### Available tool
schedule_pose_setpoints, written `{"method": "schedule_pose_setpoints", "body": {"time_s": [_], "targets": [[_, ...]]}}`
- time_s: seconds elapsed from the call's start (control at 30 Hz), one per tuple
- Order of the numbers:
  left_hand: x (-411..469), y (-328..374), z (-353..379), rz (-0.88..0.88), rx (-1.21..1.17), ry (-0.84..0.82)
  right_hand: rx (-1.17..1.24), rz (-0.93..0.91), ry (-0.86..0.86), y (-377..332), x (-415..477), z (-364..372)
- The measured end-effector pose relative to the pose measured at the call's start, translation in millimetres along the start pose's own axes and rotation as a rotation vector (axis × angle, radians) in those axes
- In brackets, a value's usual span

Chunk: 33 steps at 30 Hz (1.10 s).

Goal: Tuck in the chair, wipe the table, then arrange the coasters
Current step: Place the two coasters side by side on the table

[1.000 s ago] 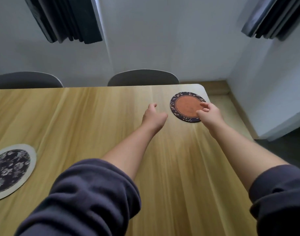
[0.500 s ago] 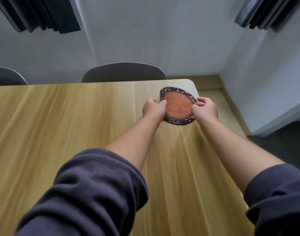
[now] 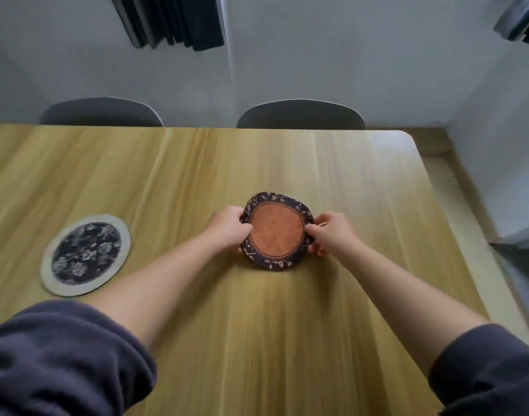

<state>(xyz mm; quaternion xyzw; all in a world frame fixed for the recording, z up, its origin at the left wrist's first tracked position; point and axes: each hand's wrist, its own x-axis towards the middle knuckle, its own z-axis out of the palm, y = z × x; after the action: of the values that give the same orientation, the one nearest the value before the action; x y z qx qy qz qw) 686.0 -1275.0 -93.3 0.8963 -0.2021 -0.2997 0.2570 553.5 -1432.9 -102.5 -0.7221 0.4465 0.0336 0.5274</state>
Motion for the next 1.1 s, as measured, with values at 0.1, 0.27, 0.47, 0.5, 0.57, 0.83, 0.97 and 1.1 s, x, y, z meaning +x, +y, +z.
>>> {"method": "schedule_pose_setpoints", "body": {"time_s": [0.1, 0.27, 0.47, 0.5, 0.57, 0.83, 0.97, 1.1], "targets": [[-30.2, -51.6, -36.4, 0.039, 0.33, 0.068, -0.049, -0.023, -0.05, -15.0, -28.9, 51.5], [-61.7, -126.9, -78.5, -0.03, 0.398, 0.187, -0.075, -0.037, -0.054, -38.5, -62.5, 126.7], [-68.6, -186.8, -106.1, 0.048, 0.389, 0.279, -0.047, 0.005, 0.087, -48.5, -67.7, 167.2], [-67.6, -197.0, -110.1, 0.044, 0.427, 0.262, -0.037, 0.014, 0.112, -48.9, -65.5, 167.9], [-66.2, -216.6, -116.2, -0.02, 0.457, 0.191, -0.03, 0.025, 0.148, -50.6, -61.2, 170.2], [-53.4, -248.0, -120.6, -0.027, 0.338, 0.336, -0.458, -0.029, 0.283, -55.5, -53.9, 168.2], [-46.7, -252.4, -116.5, 0.032, 0.344, 0.435, -0.908, -0.268, 0.337, -59.6, -63.1, 182.2], [-44.7, -256.4, -109.1, 0.056, 0.412, 0.461, -0.992, -0.534, 0.07, -65.4, -66.7, 225.8]]}}
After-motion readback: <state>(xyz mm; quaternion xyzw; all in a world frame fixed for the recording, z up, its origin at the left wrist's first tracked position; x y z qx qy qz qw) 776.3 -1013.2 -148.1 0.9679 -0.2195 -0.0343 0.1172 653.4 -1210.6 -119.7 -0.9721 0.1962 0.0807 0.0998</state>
